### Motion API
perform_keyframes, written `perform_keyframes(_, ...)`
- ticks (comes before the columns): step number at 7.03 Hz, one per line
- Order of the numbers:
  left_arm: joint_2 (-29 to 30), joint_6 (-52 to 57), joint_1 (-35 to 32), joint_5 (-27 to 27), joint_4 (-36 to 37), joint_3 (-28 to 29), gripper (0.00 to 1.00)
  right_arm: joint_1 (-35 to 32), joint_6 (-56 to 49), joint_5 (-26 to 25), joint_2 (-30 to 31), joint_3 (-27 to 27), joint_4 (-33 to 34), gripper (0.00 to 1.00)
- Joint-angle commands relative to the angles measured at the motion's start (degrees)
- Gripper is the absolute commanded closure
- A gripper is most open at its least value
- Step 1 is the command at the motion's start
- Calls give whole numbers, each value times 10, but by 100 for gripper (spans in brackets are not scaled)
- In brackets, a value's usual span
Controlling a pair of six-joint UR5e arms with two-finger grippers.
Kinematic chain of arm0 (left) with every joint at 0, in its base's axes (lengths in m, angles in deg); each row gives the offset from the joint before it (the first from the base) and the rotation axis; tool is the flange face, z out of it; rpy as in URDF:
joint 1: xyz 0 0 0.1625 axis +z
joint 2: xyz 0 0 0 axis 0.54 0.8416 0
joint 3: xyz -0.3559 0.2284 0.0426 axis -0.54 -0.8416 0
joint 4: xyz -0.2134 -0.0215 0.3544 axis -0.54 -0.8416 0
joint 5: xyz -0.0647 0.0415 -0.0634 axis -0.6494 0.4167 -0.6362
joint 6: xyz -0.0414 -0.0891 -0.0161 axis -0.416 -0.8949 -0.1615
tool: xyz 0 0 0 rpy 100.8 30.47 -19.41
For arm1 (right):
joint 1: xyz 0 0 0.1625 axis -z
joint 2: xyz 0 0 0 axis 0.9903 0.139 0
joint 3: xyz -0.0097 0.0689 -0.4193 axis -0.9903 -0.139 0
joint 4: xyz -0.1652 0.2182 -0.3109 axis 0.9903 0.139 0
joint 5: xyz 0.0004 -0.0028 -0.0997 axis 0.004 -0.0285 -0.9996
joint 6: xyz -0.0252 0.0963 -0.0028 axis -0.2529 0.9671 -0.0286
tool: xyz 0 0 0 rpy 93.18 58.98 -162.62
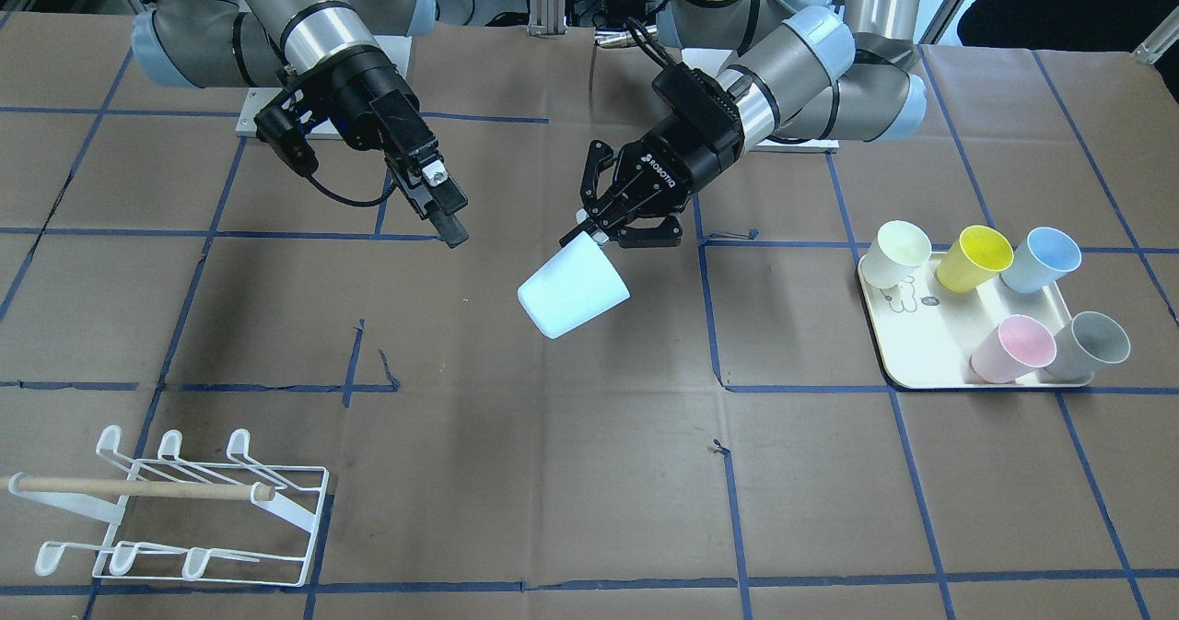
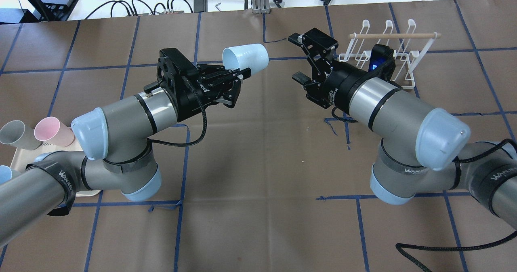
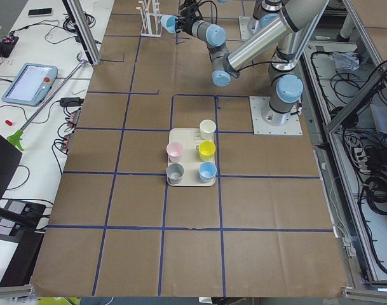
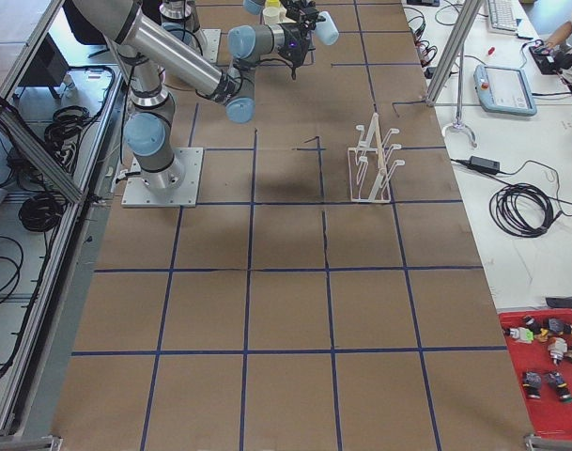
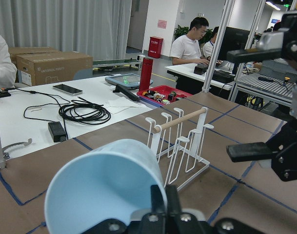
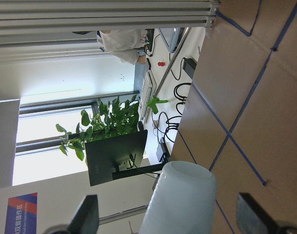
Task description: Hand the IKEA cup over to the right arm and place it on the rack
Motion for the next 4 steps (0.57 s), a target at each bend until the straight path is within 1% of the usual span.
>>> perform_keyframes(1, 0, -11, 0, 2, -4, 5, 100, -4, 9, -1, 2, -12, -55, 0)
perform_keyframes(2, 0, -19, 1, 4, -2, 5, 100, -21, 10, -2, 2, -22, -91, 1)
perform_keyframes(4, -1, -20, 1, 5, -4, 6, 100, -55, 12, -27, -5, -63, -147, 2)
